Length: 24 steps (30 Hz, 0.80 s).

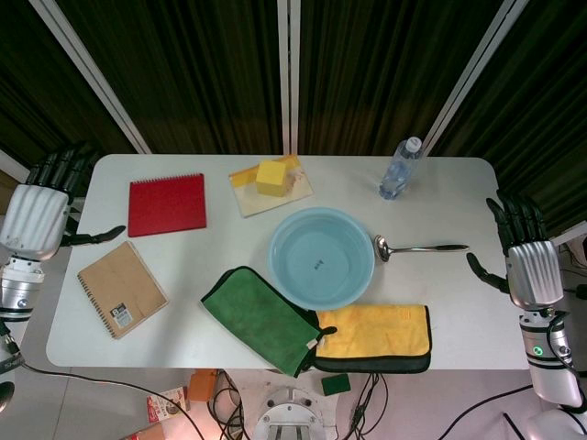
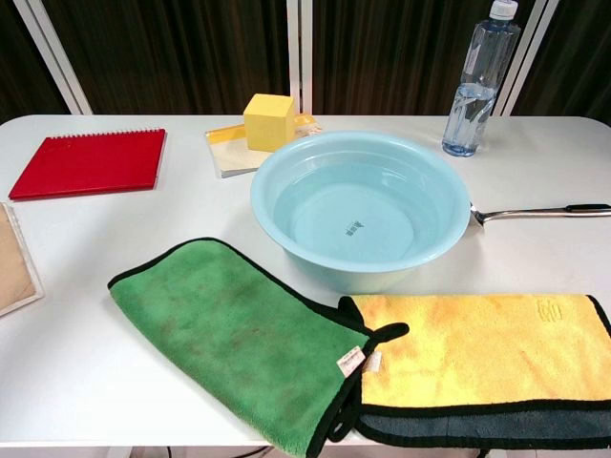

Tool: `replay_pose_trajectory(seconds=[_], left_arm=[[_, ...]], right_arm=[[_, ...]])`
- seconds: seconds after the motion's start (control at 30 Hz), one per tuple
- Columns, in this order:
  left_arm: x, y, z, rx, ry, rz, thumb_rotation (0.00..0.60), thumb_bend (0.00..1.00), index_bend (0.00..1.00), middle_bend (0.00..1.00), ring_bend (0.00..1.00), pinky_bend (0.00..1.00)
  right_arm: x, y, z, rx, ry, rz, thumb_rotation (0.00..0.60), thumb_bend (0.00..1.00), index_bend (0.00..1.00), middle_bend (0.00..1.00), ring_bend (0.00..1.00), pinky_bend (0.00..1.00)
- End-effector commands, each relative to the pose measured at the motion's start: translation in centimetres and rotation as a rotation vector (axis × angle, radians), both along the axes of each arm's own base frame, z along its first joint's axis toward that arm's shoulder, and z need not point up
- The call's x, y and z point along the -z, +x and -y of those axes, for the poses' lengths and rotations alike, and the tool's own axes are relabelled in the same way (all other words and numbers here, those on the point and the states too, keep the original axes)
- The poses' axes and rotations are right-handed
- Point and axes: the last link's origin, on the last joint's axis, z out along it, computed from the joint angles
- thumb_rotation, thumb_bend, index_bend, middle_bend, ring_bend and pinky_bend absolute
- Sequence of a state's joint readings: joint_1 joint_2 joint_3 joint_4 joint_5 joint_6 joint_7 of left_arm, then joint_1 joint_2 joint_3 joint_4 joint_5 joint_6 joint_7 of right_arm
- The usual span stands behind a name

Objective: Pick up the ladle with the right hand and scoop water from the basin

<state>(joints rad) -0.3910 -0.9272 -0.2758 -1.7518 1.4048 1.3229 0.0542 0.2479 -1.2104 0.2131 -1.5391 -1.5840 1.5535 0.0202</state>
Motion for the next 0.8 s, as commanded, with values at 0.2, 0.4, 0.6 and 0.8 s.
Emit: replay_pose_trajectory(seconds=[0.2, 0.4, 0.6, 0.8], left_arm=[[1.0, 0.0, 0.0, -0.014, -0.045, -0.026, 0.285, 0.02, 0.04, 0.0, 0.0, 0.15], [2.2, -0.2, 0.6, -0.034, -0.092, -0.067, 0.412, 0.02, 0.05, 0.0, 0.0, 0.15], [3.0, -1.2, 2.0, -0.075, -0.098, -0.091, 0.472, 0.02, 0.05, 0.0, 0.0, 0.15], [4.5, -3.3, 3.9, -0.118, -0.108, -0.093, 0.47, 0.02, 0.05, 0.0, 0.0, 0.15]], right_arm=[[0.0, -0.2, 0.2, 0.005, -0.004, -0.006, 0.6, 0.27, 0.0, 0.0, 0.0, 0.0], [-0.2, -0.9, 0.1, 0.027, -0.014, -0.011, 0.6, 0.27, 0.0, 0.0, 0.0, 0.0], [-0.2, -2.0, 0.3, 0.092, 0.001, -0.047, 0.6, 0.28, 0.0, 0.0, 0.0, 0.0], [0.0, -4.8, 1.3, 0.254, 0.07, -0.186, 0.6, 0.29, 0.0, 0.0, 0.0, 0.0]])
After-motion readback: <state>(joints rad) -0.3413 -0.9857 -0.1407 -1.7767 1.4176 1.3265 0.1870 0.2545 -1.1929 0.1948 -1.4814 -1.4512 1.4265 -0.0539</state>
